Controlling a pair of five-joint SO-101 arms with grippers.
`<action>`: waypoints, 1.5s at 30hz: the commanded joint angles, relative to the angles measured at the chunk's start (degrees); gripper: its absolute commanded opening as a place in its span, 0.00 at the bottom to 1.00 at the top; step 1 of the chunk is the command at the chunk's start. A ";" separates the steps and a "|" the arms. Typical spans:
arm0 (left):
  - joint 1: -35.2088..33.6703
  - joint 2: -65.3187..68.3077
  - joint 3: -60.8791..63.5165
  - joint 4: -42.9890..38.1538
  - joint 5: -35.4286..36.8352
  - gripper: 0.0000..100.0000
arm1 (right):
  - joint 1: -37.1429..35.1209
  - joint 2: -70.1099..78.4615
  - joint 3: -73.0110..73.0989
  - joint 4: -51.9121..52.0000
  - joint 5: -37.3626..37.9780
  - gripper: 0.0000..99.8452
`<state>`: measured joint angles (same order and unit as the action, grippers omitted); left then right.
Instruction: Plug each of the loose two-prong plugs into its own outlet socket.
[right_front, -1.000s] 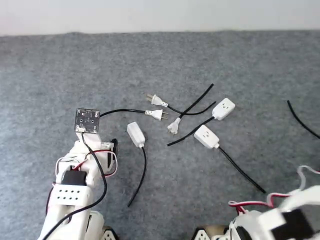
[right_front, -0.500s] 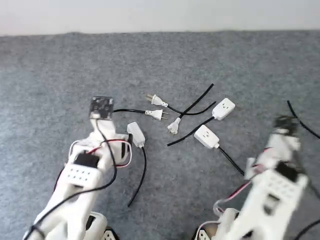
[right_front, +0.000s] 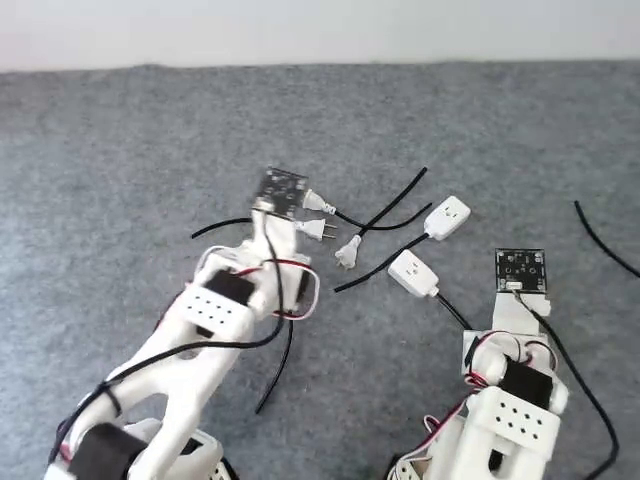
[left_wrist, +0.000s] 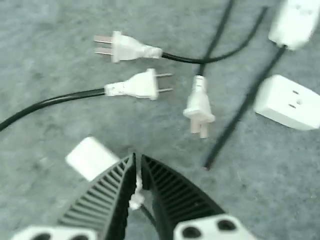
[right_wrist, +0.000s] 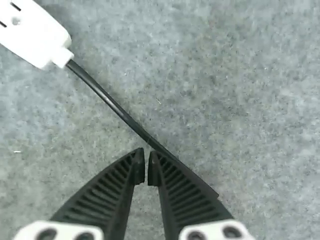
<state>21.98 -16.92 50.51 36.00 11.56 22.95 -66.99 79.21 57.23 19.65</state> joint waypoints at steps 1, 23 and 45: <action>0.70 5.80 -6.02 -1.41 0.18 0.01 | -0.48 -0.84 -0.44 -0.92 0.62 0.01; -12.66 15.12 -11.65 15.65 4.57 0.01 | -0.48 -0.92 -0.44 -1.01 0.70 0.01; -17.58 -21.01 13.67 17.23 4.48 0.02 | -0.48 -1.01 -0.35 -1.10 2.20 0.01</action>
<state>5.01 -34.15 61.14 55.96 15.69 22.95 -66.99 79.21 57.23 21.14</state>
